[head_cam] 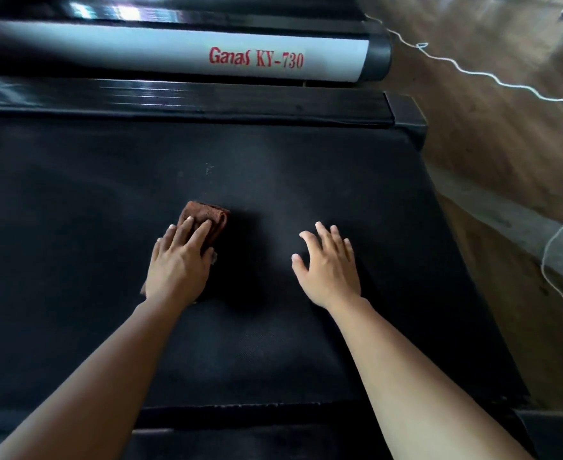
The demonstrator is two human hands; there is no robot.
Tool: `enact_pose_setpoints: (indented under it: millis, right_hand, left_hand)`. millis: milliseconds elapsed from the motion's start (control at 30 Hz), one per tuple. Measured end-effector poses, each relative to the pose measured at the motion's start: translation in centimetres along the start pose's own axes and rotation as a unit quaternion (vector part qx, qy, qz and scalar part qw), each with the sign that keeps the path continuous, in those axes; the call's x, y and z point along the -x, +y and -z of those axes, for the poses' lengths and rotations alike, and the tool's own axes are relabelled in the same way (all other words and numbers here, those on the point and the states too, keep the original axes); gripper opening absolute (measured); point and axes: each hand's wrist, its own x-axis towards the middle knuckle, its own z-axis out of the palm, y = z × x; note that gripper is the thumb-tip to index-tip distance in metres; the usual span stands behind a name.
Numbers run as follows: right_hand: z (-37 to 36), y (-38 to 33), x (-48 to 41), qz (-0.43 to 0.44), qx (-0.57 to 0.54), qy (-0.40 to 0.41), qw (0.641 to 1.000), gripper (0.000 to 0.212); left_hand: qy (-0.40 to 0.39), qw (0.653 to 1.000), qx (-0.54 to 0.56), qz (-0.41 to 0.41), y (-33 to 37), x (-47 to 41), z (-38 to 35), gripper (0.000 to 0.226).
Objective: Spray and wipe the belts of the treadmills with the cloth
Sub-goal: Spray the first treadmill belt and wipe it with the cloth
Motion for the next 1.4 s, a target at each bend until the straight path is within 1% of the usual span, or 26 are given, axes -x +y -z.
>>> enact_pose_setpoints:
  millis: [133, 233, 367, 500, 633, 767, 867, 967, 1067, 1133, 1233, 1400]
  right_hand:
    - [-0.8, -1.3, -2.5, -0.009, 0.011, -0.003, 1.000, 0.056]
    - [-1.0, -0.9, -4.3, -0.017, 0.039, -0.010, 0.999, 0.058]
    - [-1.3, -0.6, -5.2, -0.029, 0.053, 0.003, 0.998, 0.058]
    - [-1.8, -0.6, -5.2, -0.031, 0.068, 0.006, 0.997, 0.060]
    - [-2.0, -0.6, -5.4, -0.029, 0.082, 0.011, 0.996, 0.064]
    - [-2.1, -0.6, -5.5, -0.036, 0.092, 0.010, 0.995, 0.068]
    - [-2.0, -0.5, -5.5, -0.041, 0.087, 0.004, 0.995, 0.069]
    - [-1.8, -0.5, -5.6, -0.047, 0.083, -0.001, 0.995, 0.070]
    - [-1.7, -0.6, -5.7, -0.046, 0.086, 0.001, 0.995, 0.070]
    - [-1.7, -0.6, -5.6, -0.044, 0.085, 0.004, 0.995, 0.070]
    - [-1.7, -0.7, -5.5, -0.043, 0.086, 0.006, 0.995, 0.071]
    - [-1.7, -0.7, -5.6, -0.043, 0.091, 0.004, 0.995, 0.074]
  left_hand:
    - [0.015, 0.999, 0.007, 0.027, -2.5, -1.4, 0.5, 0.056]
    - [0.021, 0.999, 0.013, 0.049, -4.5, -3.1, 0.9, 0.055]
    - [0.027, 0.996, 0.016, 0.080, -6.2, -5.8, 1.2, 0.055]
    - [0.022, 0.993, 0.008, 0.116, -6.1, -8.9, 1.3, 0.058]
    - [0.003, 0.993, -0.006, 0.119, -4.4, -11.7, 1.1, 0.064]
    - [-0.025, 0.997, -0.025, 0.070, -0.8, -13.9, 0.5, 0.066]
    - [-0.035, 0.999, -0.029, -0.010, 3.3, -14.0, -0.8, 0.065]
    - [-0.048, 0.994, -0.015, -0.099, 6.7, -11.3, -1.9, 0.064]
    - [-0.061, 0.985, -0.015, -0.162, 6.0, -7.8, -2.1, 0.063]
    - [-0.059, 0.983, -0.015, -0.172, 3.5, -6.0, -1.8, 0.063]
    - [-0.054, 0.989, -0.020, -0.136, -2.0, -5.2, -0.9, 0.062]
    - [-0.019, 1.000, -0.008, -0.004, -9.4, -8.6, 2.0, 0.060]
